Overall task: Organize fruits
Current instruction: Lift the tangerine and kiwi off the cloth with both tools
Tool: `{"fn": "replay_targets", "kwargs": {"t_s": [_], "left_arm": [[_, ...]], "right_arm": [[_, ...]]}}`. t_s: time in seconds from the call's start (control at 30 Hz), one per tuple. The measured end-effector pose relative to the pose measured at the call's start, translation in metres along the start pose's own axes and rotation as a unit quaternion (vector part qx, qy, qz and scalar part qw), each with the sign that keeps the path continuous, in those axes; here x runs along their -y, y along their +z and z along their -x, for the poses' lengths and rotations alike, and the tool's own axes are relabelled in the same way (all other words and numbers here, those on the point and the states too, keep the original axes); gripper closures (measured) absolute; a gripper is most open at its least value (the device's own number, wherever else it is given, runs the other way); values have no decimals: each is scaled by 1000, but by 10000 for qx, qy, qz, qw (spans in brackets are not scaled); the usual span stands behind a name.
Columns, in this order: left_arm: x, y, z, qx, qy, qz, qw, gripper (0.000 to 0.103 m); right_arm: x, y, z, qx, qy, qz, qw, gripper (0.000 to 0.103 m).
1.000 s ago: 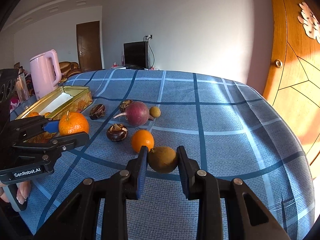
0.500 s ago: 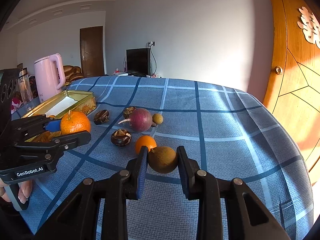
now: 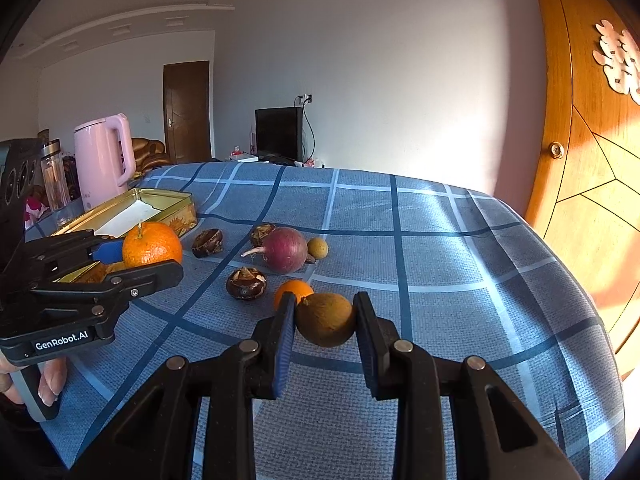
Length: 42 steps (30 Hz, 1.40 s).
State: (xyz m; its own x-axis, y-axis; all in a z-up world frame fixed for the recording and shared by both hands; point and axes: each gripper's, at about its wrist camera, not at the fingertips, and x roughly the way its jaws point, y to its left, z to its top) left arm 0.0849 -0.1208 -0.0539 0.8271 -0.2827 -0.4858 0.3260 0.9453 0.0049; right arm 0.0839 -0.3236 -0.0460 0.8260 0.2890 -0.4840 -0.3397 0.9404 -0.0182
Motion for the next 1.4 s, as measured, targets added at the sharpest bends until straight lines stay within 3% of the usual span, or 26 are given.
{"fn": "replay_targets", "kwargs": {"t_s": [0.5, 1.4], "left_arm": [[0, 0, 13, 335, 146, 3, 9993, 55], [-1, -2, 28, 793, 306, 98, 9963, 55]], "right_arm": [[-3, 0, 16, 408, -200, 43, 9990, 72], [-46, 9, 22, 905, -101, 132, 9958, 72]]}}
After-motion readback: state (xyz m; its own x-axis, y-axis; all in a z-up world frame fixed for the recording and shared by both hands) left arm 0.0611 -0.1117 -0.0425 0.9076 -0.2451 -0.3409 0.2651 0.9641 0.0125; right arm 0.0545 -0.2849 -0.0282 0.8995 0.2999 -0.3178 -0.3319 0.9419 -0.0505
